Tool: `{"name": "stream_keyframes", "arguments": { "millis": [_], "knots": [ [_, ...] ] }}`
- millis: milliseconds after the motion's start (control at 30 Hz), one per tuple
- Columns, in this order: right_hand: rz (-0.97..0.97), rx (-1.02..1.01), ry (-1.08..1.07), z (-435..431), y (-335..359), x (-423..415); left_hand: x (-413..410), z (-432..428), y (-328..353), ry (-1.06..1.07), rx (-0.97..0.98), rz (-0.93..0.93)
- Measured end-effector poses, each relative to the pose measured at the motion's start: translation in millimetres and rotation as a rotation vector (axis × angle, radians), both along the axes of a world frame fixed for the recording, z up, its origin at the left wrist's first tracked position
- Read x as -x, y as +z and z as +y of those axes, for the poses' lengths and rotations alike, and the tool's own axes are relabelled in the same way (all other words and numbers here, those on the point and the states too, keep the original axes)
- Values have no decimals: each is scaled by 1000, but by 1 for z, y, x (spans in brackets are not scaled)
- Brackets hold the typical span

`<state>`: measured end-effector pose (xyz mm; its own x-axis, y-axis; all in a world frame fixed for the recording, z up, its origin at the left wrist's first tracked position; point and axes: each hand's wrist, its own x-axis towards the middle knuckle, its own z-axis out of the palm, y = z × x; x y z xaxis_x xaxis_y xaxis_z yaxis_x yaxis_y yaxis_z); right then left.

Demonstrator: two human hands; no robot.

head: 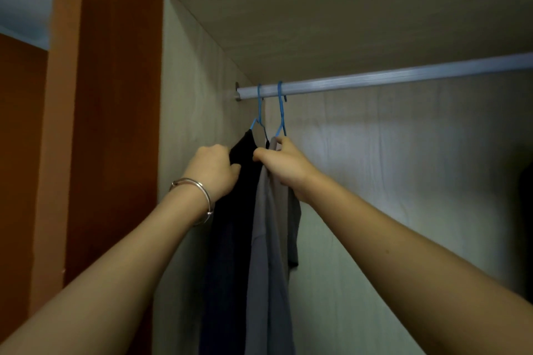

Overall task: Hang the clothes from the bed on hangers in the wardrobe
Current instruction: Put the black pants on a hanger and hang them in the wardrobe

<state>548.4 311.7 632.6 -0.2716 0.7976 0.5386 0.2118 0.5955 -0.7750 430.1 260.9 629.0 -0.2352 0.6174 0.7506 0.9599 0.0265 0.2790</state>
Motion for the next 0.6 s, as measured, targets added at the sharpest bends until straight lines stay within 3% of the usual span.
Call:
{"name": "stream_keyframes", "arguments": {
  "millis": [233,400,467,600],
  "knots": [
    [20,-66,91,-20,-39,-30,-8,-29,-52,-7,80,-67],
    [-235,-187,-25,-42,-116,-95,-27,-58,-125,62,214,-120],
    [-344,-147,-23,-48,-166,-132,-38,-72,-172,116,284,-171],
    [-489,130,-12,-57,-285,-220,-80,-110,-283,209,469,-336]
  ]
}}
